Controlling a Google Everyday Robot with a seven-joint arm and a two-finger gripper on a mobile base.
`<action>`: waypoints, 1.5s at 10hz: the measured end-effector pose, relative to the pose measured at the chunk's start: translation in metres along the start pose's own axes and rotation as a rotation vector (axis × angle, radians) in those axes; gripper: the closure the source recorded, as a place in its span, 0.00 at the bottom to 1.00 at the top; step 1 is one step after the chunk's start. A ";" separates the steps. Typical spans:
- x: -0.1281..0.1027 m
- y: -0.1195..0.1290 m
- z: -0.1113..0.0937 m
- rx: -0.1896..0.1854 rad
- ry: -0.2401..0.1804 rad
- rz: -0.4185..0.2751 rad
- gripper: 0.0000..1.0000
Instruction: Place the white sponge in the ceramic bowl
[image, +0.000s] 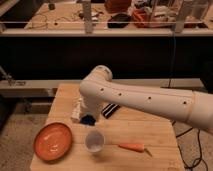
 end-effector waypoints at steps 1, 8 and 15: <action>-0.002 -0.007 0.001 -0.003 0.000 -0.020 1.00; -0.016 -0.055 0.016 -0.002 -0.012 -0.146 1.00; -0.028 -0.090 0.028 0.014 -0.046 -0.256 1.00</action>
